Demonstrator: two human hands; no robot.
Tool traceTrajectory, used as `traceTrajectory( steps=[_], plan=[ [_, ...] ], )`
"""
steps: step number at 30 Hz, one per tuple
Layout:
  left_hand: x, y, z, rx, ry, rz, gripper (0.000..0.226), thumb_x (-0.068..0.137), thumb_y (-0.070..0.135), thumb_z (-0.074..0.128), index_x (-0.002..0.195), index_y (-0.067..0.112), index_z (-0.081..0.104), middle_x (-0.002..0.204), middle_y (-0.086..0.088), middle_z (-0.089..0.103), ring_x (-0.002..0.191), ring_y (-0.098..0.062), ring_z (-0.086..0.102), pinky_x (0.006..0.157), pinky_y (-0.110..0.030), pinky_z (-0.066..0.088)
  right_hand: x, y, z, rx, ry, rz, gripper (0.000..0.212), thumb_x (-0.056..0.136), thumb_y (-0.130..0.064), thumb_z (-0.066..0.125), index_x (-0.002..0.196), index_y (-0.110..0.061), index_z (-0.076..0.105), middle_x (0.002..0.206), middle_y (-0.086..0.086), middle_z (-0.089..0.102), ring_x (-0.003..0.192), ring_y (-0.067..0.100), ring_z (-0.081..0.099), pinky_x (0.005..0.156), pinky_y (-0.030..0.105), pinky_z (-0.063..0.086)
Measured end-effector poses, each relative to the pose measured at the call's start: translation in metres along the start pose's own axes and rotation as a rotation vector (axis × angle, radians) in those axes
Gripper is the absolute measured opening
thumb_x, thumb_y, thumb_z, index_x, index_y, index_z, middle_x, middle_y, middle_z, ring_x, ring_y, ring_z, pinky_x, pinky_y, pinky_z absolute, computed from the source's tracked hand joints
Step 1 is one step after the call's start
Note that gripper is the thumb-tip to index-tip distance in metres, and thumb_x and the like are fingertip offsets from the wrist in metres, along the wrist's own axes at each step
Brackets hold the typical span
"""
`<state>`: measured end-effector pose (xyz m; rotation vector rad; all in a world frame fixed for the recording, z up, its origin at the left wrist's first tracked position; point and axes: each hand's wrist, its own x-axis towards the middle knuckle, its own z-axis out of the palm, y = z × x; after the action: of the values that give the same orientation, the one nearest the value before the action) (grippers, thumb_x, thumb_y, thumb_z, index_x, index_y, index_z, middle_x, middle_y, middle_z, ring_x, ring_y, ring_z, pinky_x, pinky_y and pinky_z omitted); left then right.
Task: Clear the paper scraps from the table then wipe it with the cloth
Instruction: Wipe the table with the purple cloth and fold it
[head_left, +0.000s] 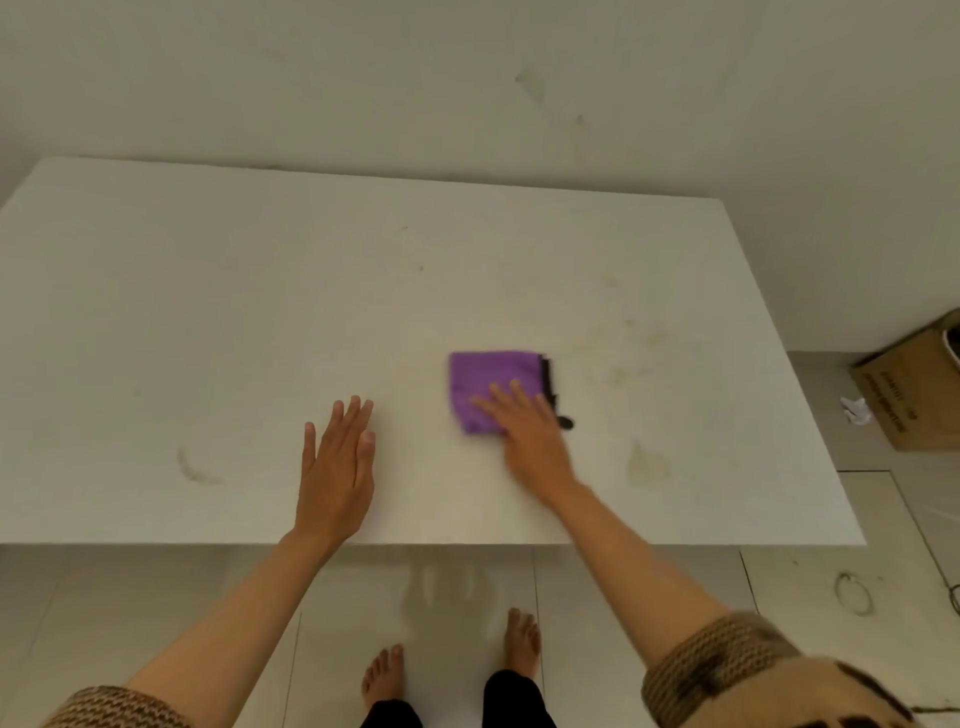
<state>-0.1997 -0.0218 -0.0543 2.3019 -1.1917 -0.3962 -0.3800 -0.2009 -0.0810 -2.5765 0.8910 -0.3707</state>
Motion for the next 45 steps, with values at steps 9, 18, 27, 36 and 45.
traceTrajectory(
  steps=[9, 18, 27, 36, 45],
  plan=[
    [0.008, 0.091, 0.059, -0.064, 0.042, 0.143, 0.056, 0.097, 0.039, 0.012, 0.147, 0.017, 0.024, 0.152, 0.006, 0.023, 0.142, -0.003, 0.010, 0.118, -0.030, 0.000, -0.011, 0.055, -0.050, 0.055, 0.022, -0.002, 0.063, 0.071, -0.012, 0.036, 0.130, -0.021, 0.054, 0.137, 0.004, 0.052, 0.132, 0.029, 0.041, 0.107, 0.037, 0.023],
    [0.039, 0.135, 0.104, 0.243, -0.257, 0.536, 0.082, 0.087, 0.071, 0.029, 0.149, 0.020, 0.011, 0.157, 0.003, 0.005, 0.145, -0.010, 0.004, 0.117, -0.027, 0.001, -0.046, 0.081, -0.078, 0.481, 0.276, 0.285, 0.038, 0.078, -0.006, 0.042, 0.107, -0.012, 0.067, 0.132, -0.005, 0.049, 0.134, 0.007, 0.030, 0.109, 0.012, 0.021],
    [0.107, 0.119, 0.102, 0.234, 0.007, -0.133, 0.083, 0.087, 0.066, 0.030, 0.148, 0.013, 0.014, 0.156, -0.012, 0.011, 0.144, -0.028, 0.008, 0.114, -0.047, 0.017, -0.043, 0.153, -0.108, 0.381, 0.298, 0.497, 0.039, 0.091, 0.002, 0.041, 0.122, -0.015, 0.057, 0.145, -0.005, 0.039, 0.138, 0.002, 0.018, 0.114, 0.029, 0.023],
    [0.186, 0.234, 0.177, -0.224, -0.192, 0.219, 0.042, 0.095, 0.011, 0.046, 0.136, 0.015, 0.044, 0.147, -0.008, 0.036, 0.140, -0.024, 0.027, 0.114, -0.030, 0.012, -0.023, 0.177, -0.104, 0.225, 0.345, 0.571, 0.041, 0.091, -0.001, 0.046, 0.129, -0.012, 0.054, 0.140, 0.002, 0.047, 0.134, 0.016, 0.037, 0.107, 0.025, 0.019],
    [0.290, 0.198, 0.059, -0.312, 0.416, 0.051, 0.033, 0.088, 0.002, 0.044, 0.116, 0.015, 0.057, 0.103, -0.008, 0.065, 0.092, -0.021, 0.059, 0.074, -0.025, 0.039, 0.050, 0.218, -0.132, 0.266, 0.429, 0.566, 0.038, 0.093, 0.000, 0.039, 0.125, -0.011, 0.057, 0.141, 0.001, 0.047, 0.138, 0.014, 0.030, 0.114, 0.032, 0.022]
  ],
)
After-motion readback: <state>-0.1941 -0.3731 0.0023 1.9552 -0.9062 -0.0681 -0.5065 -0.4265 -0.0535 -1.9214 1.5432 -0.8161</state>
